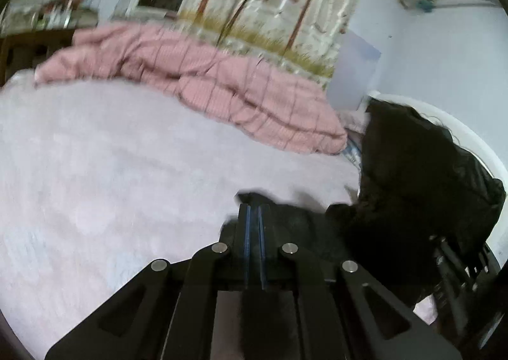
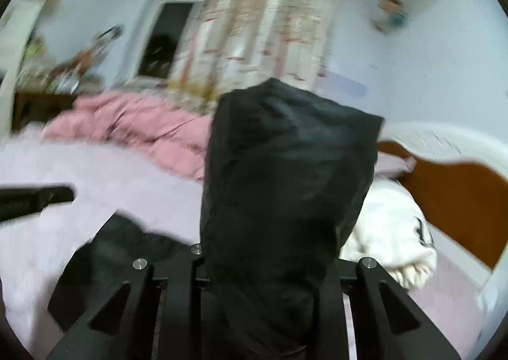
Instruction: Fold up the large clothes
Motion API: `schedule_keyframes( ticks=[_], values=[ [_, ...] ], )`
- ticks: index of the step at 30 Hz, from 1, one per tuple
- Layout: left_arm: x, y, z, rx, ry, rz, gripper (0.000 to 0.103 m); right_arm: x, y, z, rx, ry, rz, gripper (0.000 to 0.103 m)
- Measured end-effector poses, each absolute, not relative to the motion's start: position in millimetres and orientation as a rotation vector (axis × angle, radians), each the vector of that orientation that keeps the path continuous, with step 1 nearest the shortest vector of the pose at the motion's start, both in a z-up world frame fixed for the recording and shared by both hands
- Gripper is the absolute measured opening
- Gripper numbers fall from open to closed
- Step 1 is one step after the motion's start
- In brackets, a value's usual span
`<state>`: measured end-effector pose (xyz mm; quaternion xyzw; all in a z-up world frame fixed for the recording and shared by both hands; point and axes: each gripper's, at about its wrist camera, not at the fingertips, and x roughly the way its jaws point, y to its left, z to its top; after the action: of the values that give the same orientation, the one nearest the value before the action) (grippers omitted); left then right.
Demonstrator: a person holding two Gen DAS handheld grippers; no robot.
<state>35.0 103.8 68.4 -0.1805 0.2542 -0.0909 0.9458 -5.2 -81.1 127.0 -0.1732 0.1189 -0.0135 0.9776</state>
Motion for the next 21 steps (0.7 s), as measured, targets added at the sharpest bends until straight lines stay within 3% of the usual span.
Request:
schedule_keyframes(
  ticks=[6, 9, 12, 14, 20, 21],
  values=[
    [47, 135, 52, -0.517, 0.561, -0.212, 0.002, 1, -24, 75, -0.469, 0.321, 0.017, 0.027],
    [35, 138, 63, -0.455, 0.523, -0.178, 0.002, -10, -12, 55, -0.502, 0.326, 0.034, 0.032],
    [37, 142, 68, -0.463, 0.508, -0.198, 0.002, -25, 0, 36, -0.6, 0.287, 0.035, 0.05],
    [33, 141, 70, -0.473, 0.499, -0.224, 0.002, -41, 0, 31, -0.622, 0.247, 0.048, 0.071],
    [19, 123, 89, -0.408, 0.44, -0.315, 0.002, -92, -5, 30, -0.681, 0.145, 0.041, 0.071],
    [17, 118, 92, -0.386, 0.428, -0.332, 0.006, -96, -11, 35, -0.665, 0.142, 0.04, 0.071]
  ],
)
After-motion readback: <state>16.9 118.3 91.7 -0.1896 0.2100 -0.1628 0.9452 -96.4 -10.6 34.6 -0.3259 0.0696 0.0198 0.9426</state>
